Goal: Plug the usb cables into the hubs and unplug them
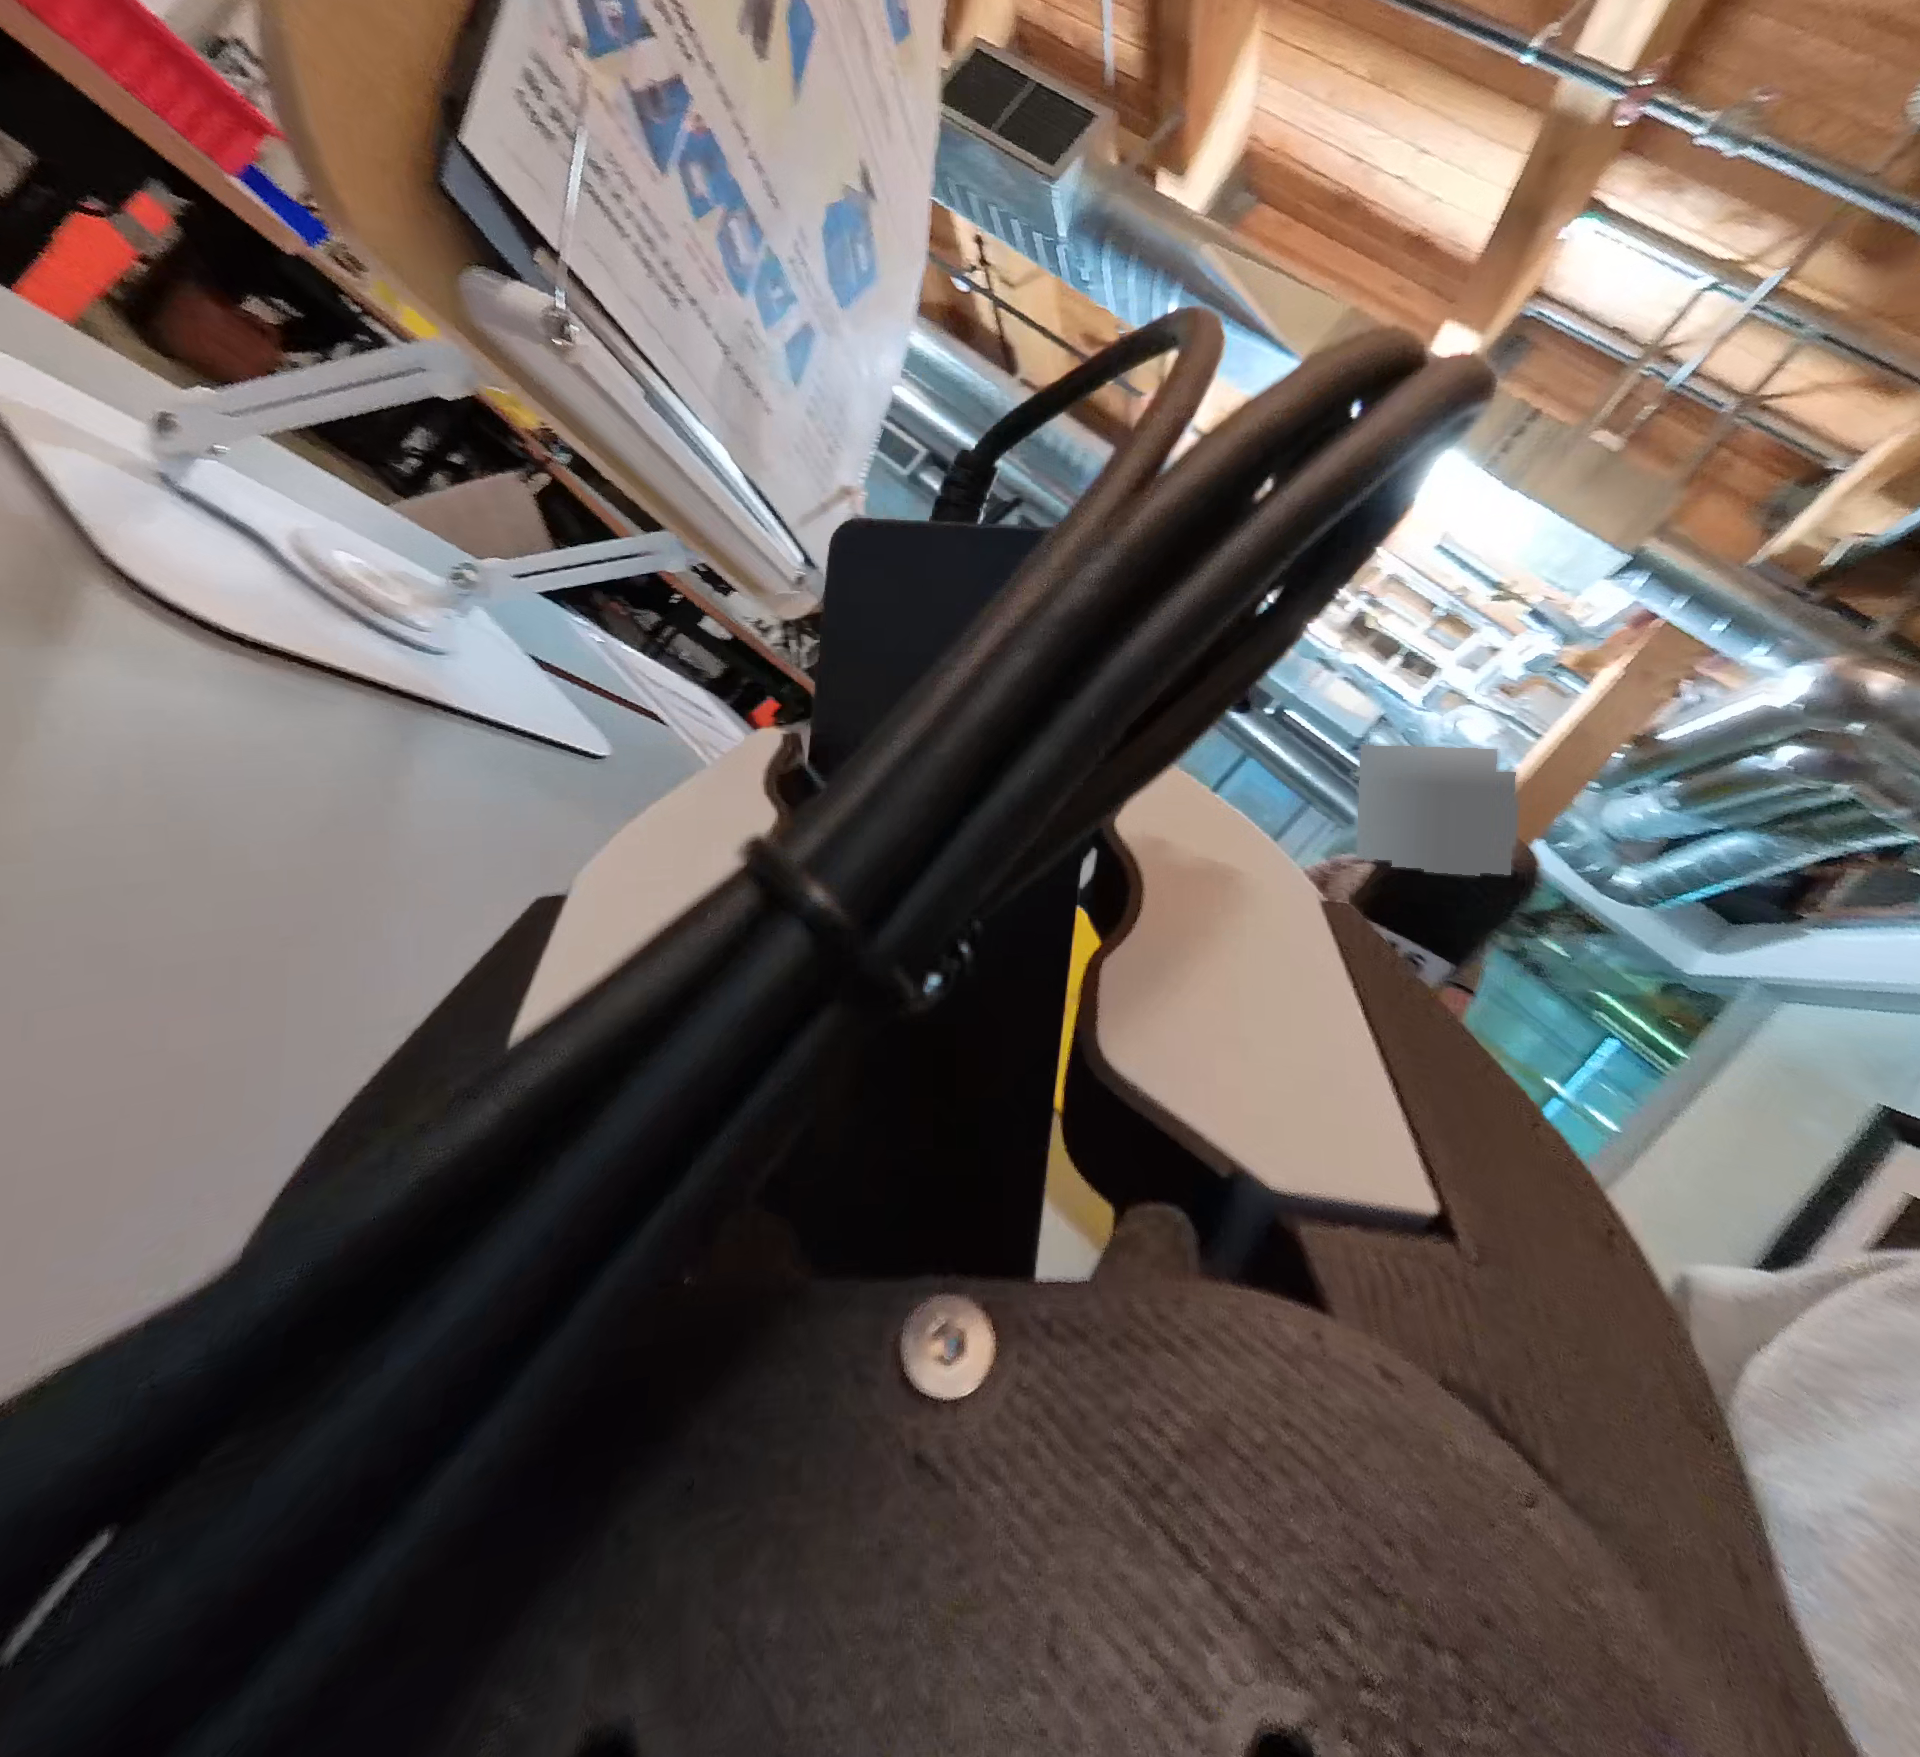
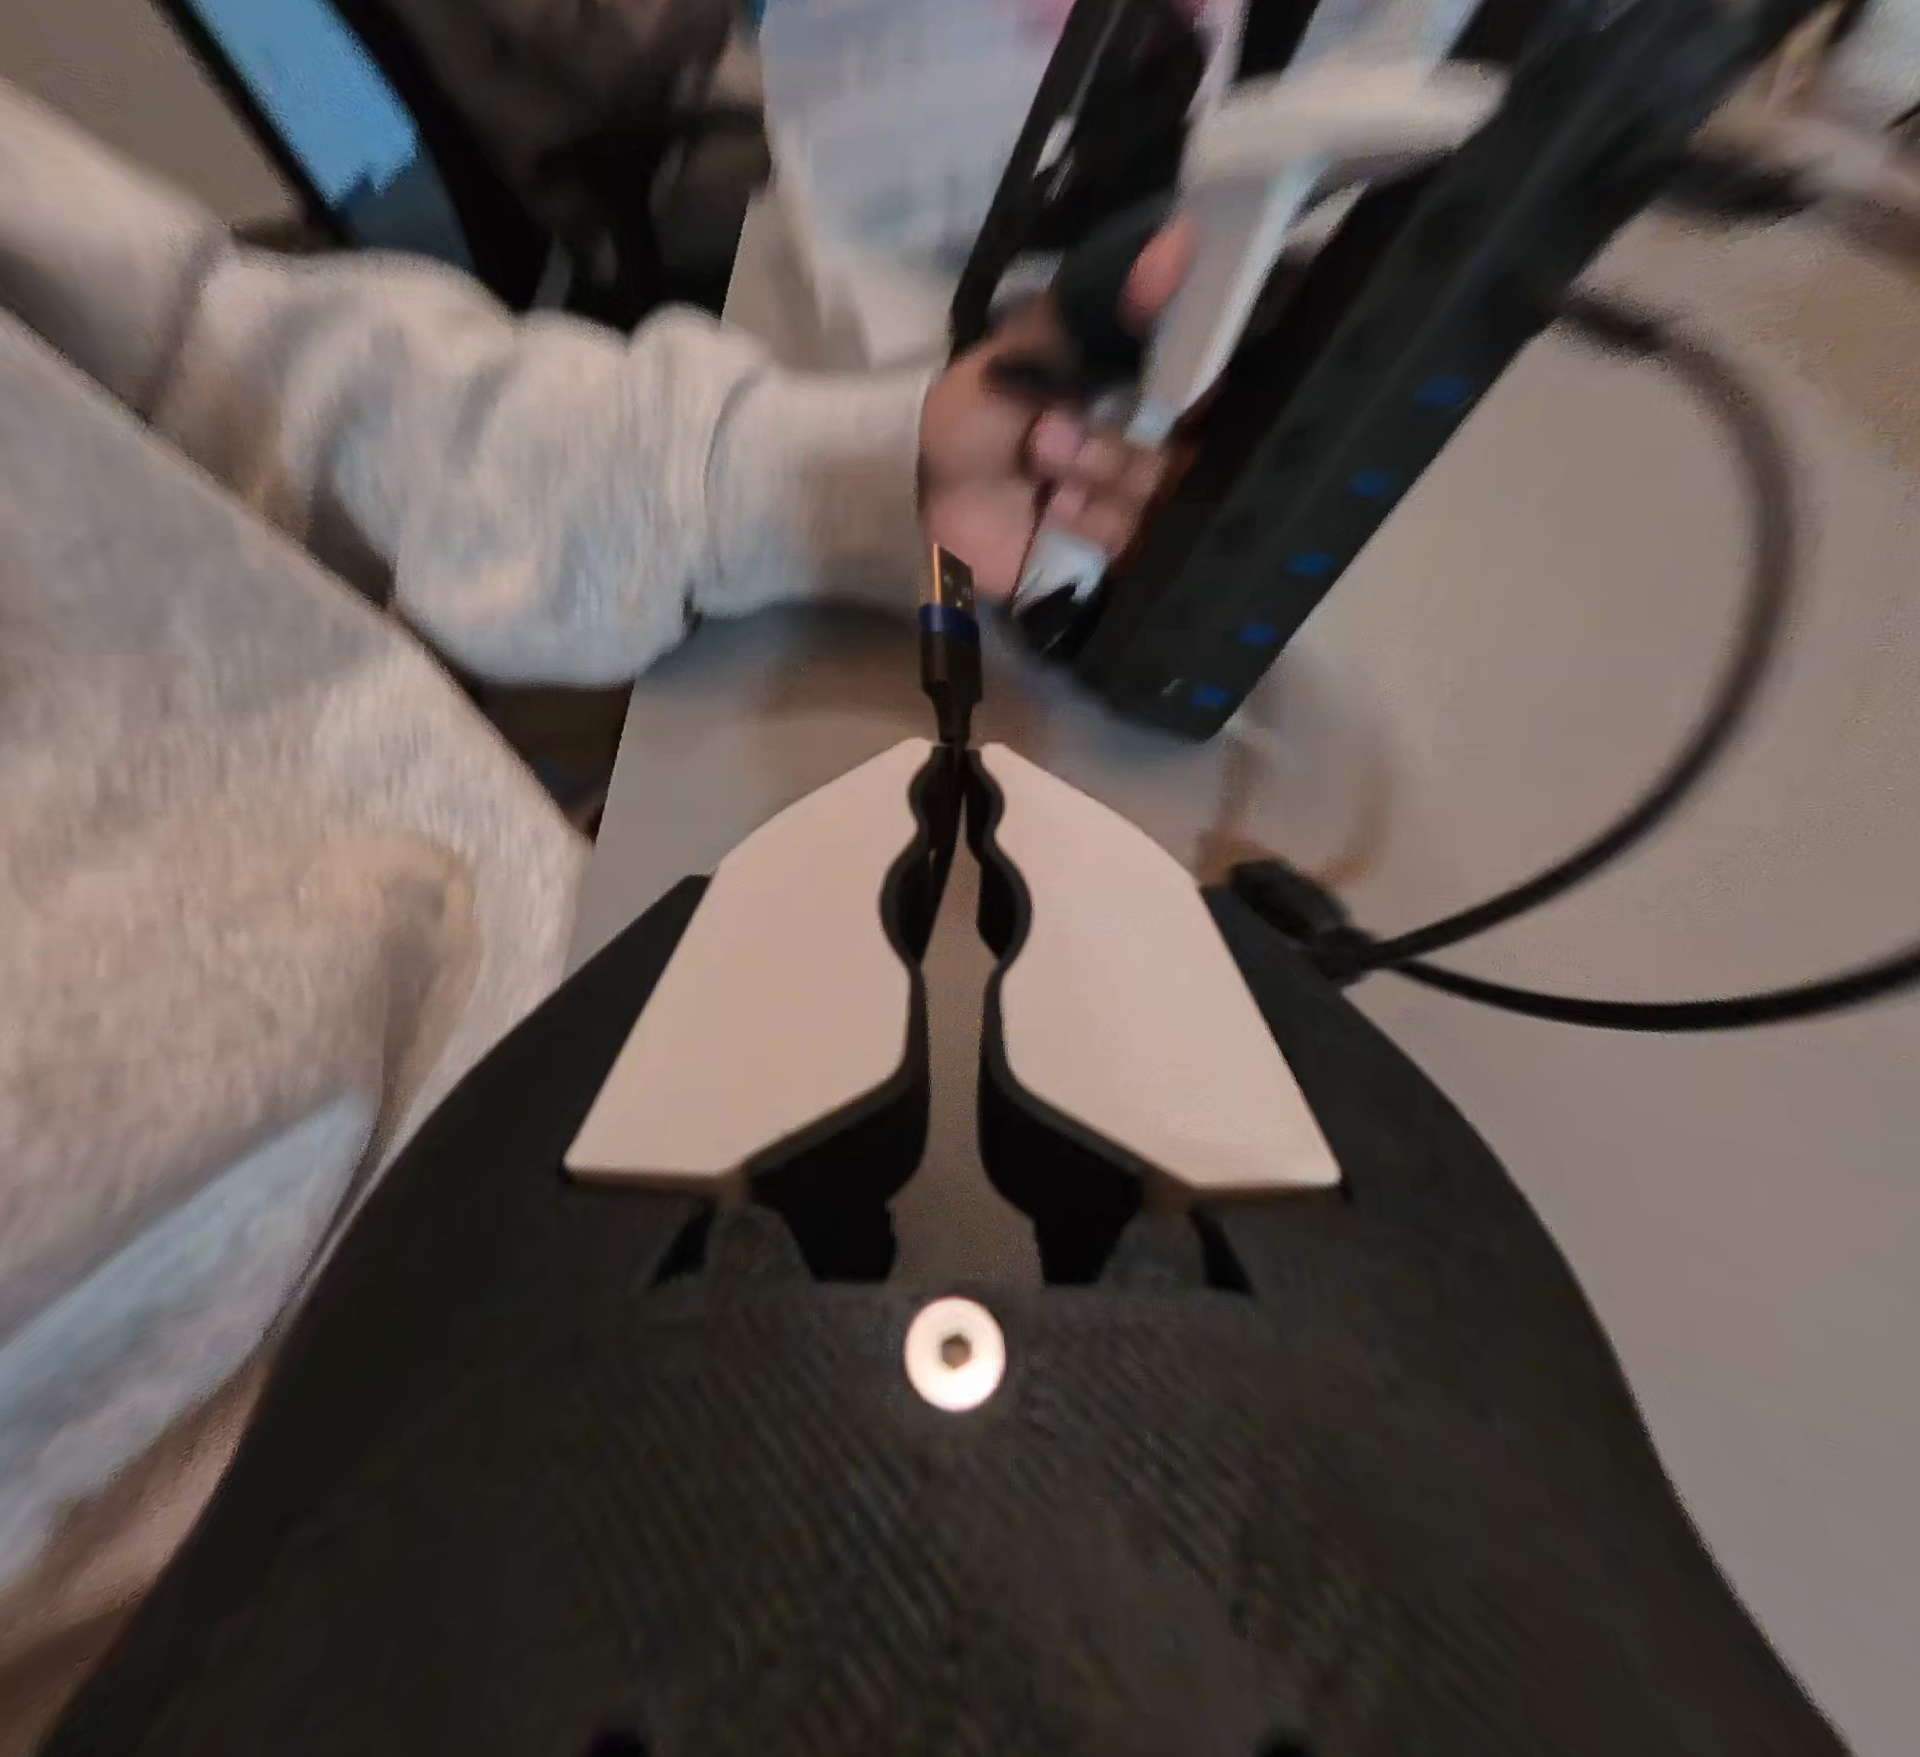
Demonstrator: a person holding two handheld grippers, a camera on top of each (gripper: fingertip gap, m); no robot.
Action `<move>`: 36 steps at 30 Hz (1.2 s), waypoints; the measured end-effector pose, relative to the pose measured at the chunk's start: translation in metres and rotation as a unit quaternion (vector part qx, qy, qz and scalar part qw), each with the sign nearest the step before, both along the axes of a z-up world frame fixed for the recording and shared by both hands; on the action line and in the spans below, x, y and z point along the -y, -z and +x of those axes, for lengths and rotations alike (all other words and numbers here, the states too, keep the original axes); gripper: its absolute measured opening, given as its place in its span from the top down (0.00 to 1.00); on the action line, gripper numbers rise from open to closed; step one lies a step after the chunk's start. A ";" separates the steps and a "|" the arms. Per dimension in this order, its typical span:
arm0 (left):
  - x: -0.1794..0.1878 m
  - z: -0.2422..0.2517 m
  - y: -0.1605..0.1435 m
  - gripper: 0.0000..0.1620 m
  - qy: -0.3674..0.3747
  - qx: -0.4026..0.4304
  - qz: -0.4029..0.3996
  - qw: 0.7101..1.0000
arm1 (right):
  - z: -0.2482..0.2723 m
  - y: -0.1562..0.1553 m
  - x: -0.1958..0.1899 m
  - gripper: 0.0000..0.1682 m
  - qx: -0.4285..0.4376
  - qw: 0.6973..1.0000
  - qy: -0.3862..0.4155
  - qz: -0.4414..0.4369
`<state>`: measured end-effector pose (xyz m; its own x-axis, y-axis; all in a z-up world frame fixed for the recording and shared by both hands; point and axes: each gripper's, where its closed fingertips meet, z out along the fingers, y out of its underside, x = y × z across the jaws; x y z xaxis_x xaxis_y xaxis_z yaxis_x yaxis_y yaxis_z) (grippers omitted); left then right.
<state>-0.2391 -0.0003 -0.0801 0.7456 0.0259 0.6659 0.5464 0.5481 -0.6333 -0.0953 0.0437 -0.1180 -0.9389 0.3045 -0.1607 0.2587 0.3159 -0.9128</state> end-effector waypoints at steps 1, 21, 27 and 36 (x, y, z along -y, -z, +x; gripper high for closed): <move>-0.002 0.002 0.000 0.67 0.010 -0.002 0.005 1.000 | -0.008 -0.015 -0.008 0.98 -0.012 0.999 0.030 -0.037; -0.033 0.040 -0.006 0.66 0.049 -0.097 -0.062 0.992 | -0.041 -0.033 -0.051 0.98 -0.171 0.965 0.198 0.008; -0.039 0.048 -0.006 0.66 0.066 -0.100 -0.065 0.991 | -0.042 -0.024 -0.050 0.98 -0.253 0.944 0.194 0.089; -0.049 0.064 -0.008 0.66 0.084 -0.126 -0.076 0.986 | -0.045 -0.002 -0.041 0.98 -0.348 0.882 0.195 0.252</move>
